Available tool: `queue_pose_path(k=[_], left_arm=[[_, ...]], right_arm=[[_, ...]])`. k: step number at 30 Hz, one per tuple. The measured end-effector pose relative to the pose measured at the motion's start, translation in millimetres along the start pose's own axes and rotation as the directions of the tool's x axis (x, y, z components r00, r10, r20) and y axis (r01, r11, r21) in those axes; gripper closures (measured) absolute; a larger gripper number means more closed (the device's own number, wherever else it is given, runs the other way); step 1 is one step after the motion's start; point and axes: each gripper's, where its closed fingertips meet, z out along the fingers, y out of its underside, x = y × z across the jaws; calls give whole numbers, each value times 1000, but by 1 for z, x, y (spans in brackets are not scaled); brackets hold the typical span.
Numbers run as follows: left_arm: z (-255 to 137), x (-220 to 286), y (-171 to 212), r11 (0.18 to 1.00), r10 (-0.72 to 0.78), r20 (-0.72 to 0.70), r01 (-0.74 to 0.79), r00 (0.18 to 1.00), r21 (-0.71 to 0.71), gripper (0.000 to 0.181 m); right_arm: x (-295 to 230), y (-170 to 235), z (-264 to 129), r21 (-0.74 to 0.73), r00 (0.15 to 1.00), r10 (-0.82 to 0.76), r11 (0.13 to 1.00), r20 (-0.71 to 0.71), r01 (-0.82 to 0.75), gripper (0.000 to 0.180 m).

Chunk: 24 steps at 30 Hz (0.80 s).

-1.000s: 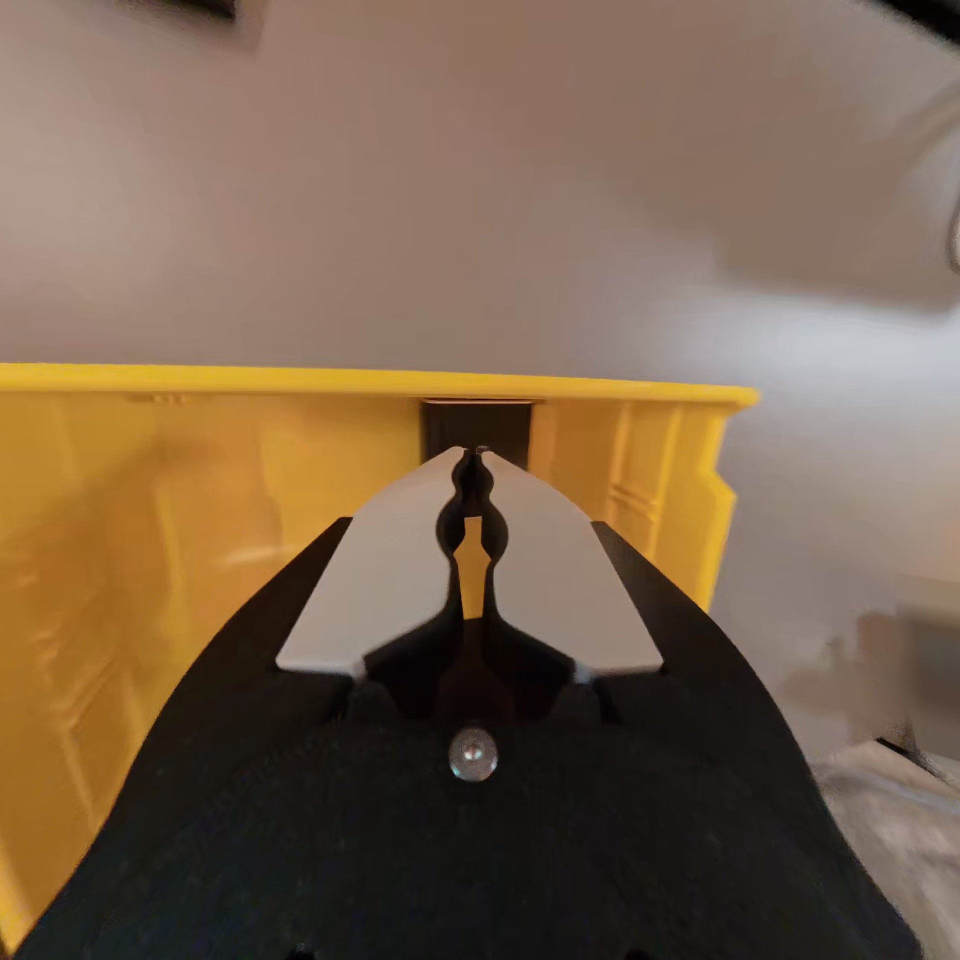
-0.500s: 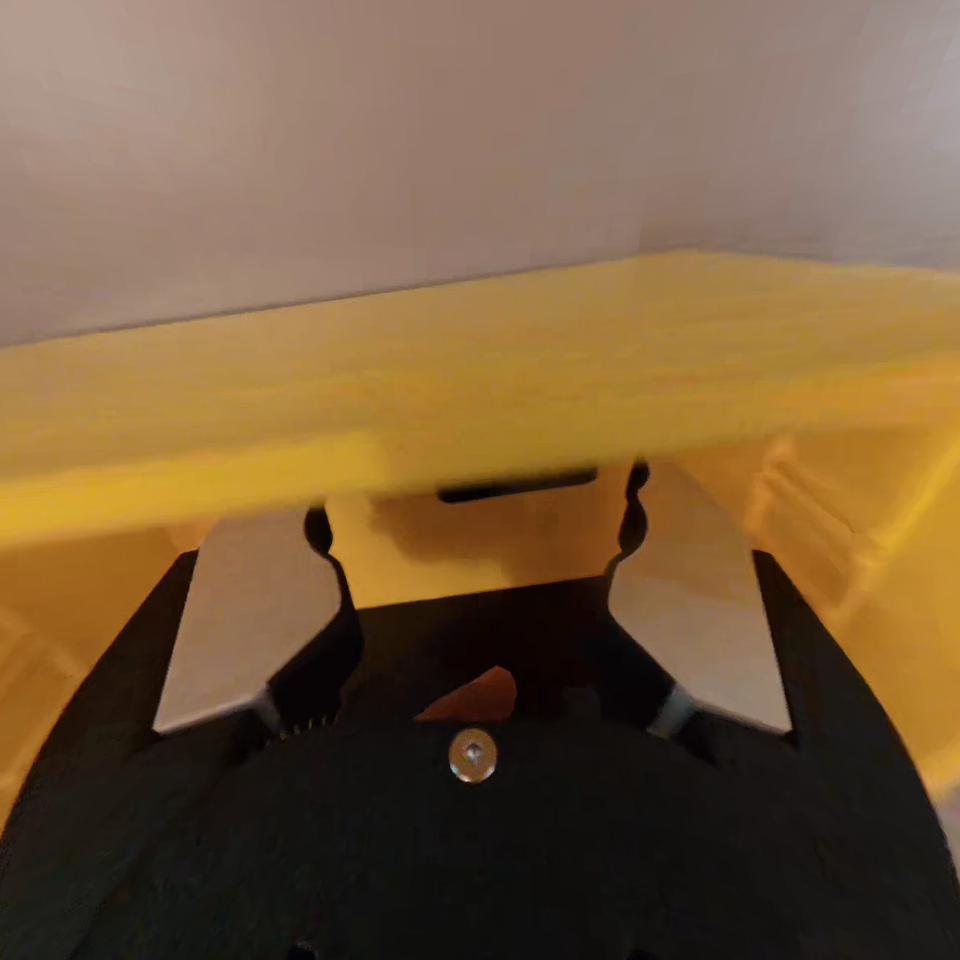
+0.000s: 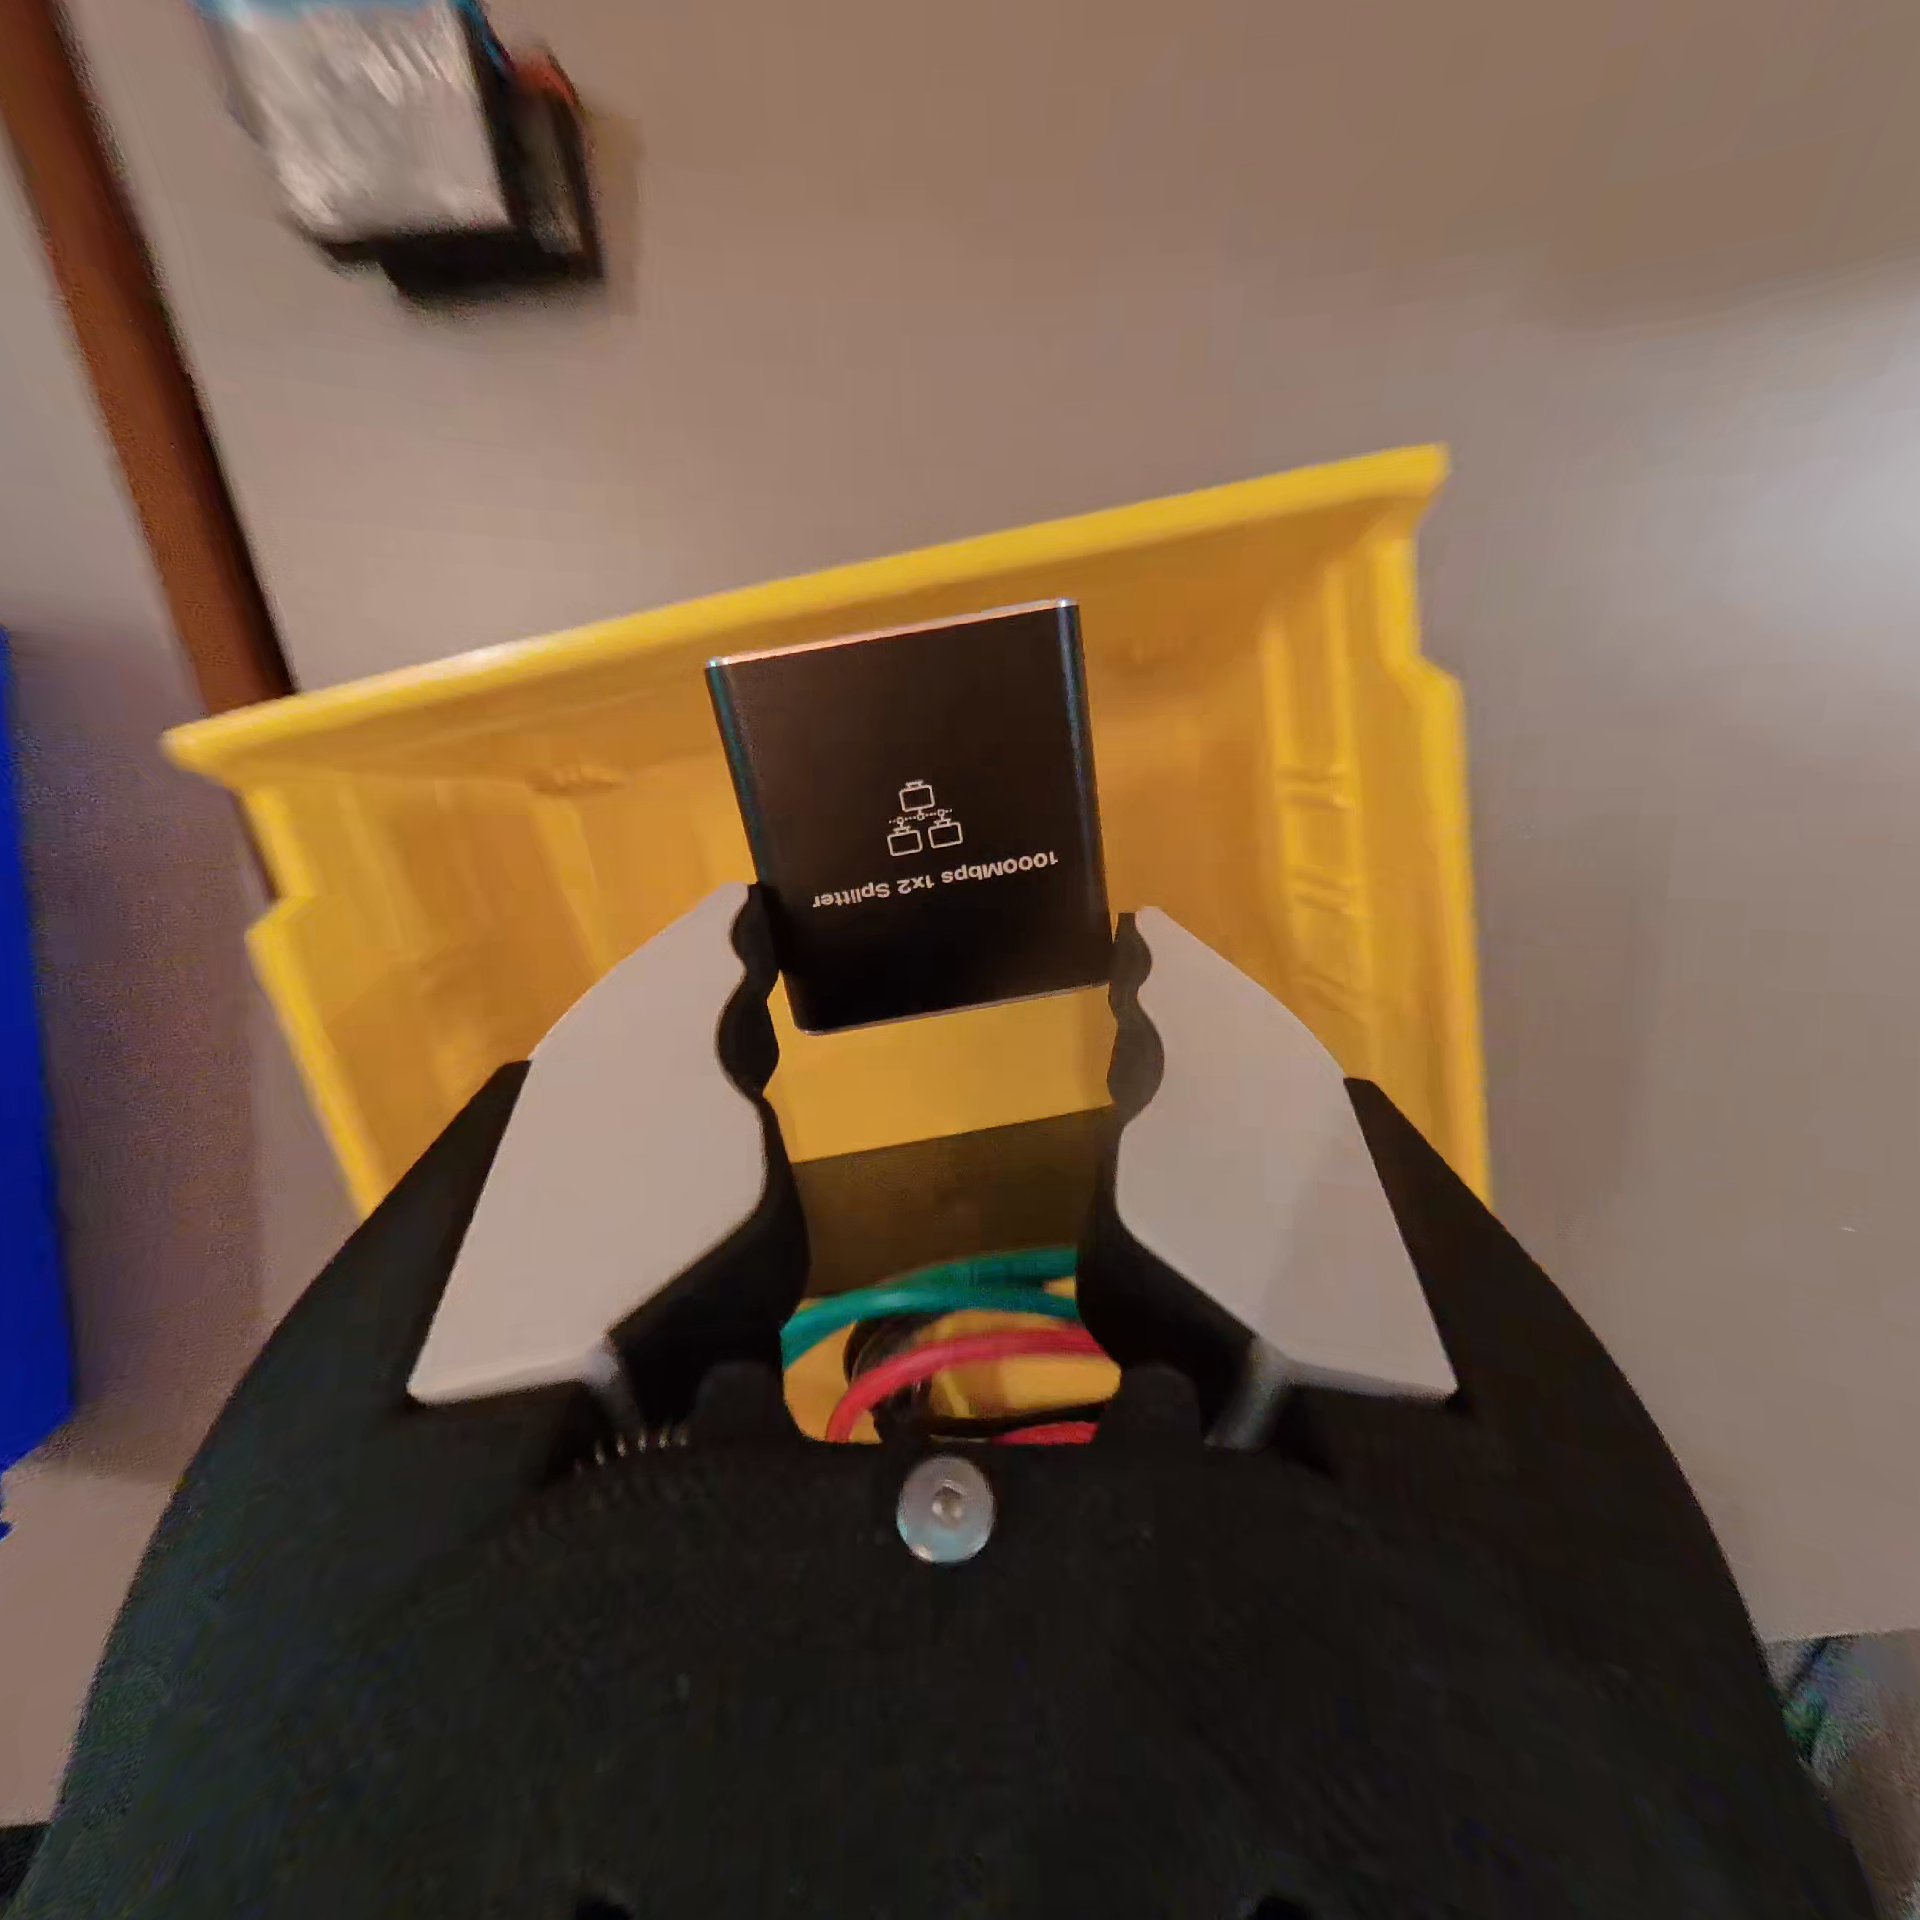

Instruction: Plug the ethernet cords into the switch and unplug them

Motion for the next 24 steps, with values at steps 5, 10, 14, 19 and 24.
queue_pose_path(k=[5, 10, 14, 19, 24], left_arm=[[-88, 39, -31, 960, 93, -43, -78, 995, 270, 118], [-132, 169, -34, 824, 394, -67, -320, 917, 468, 118], [-134, 300, -11, 583, 624, -8, -459, 781, 671, 118], [-100, 429, 45, 480, 750, -145, -380, 646, 790, 118], [-52, 486, 86, 424, 801, -88, -457, 592, 782, 118]], right_arm=[[-4, -2, 0, -3, 999, -42, 999, 5, 42, 159], [-19, -16, -6, 52, 996, -79, 996, 51, 76, 153], [-39, -31, -14, 119, 993, -84, 990, 82, 74, 146], [-64, -48, -24, 237, 988, -121, 967, 93, 96, 122], [-56, -50, -30, 254, 990, 1, 966, 142, -37, 107]])
